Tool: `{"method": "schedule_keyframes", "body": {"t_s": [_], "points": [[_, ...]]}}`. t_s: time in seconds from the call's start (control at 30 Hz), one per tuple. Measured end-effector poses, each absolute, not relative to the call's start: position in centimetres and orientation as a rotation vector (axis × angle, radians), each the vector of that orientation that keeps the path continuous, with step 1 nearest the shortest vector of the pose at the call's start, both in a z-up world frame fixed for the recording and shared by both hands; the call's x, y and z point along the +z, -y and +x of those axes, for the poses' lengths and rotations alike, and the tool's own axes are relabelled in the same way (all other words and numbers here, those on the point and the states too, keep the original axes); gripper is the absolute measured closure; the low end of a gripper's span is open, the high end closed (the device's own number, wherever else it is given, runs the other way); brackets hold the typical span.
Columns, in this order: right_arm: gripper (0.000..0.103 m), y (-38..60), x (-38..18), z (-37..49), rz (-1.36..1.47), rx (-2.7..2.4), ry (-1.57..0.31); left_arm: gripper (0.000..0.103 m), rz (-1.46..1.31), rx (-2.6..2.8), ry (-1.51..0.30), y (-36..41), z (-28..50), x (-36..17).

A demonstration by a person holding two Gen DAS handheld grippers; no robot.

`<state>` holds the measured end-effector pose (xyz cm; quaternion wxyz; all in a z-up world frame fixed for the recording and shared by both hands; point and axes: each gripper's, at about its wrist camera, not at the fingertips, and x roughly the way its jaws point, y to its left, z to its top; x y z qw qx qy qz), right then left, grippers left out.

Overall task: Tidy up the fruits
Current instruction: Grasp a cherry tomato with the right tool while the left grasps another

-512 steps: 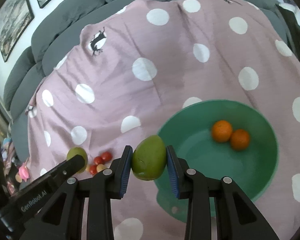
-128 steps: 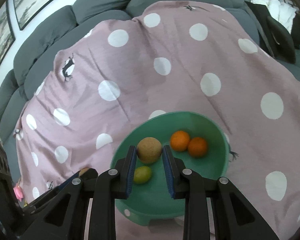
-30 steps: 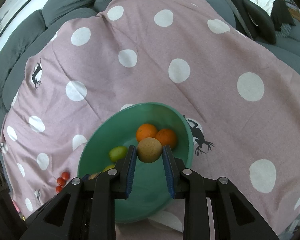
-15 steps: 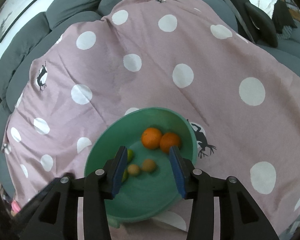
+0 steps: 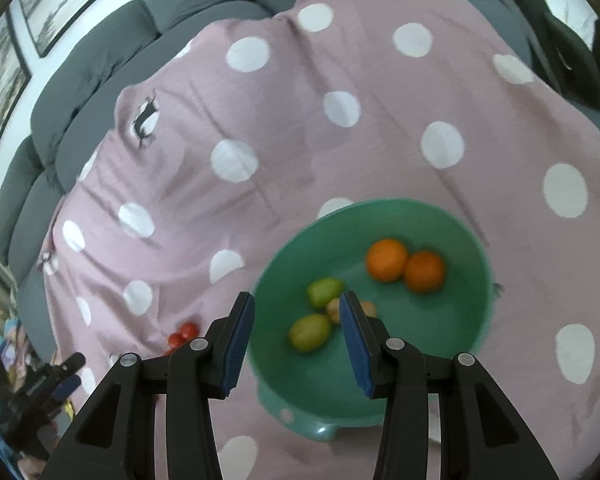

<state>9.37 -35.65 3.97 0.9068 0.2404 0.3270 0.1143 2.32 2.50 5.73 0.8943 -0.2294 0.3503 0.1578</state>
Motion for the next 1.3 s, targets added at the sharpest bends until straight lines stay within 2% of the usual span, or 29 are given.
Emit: {"method": "schedule_keyframes", "body": {"t_s": [0.2,0.37,0.57,0.93,1.3], "points": [[0.058,32.1,4.3,9.2,0.426,0.31,-0.693,0.039,-0.526,0.341,-0.771,-3.8,2.7,3.4],[0.058,30.1,4.1,9.2,0.375,0.343,-0.708,0.052,-0.49,0.318,-0.831,-3.0,4.2,1.8],[0.058,28.4,3.8,9.6,0.374,0.404,-0.734,0.061,-0.478,0.334,-0.903,-2.6,5.4,-0.2],[0.058,17.1,3.6,16.2,0.264,0.649,-0.882,0.066,-0.512,0.375,-0.953,-3.2,7.1,-2.6],[0.058,9.4,-2.9,20.7,0.189,0.655,-1.052,0.07,-0.55,0.357,-0.947,-3.2,7.8,-2.9]]}}
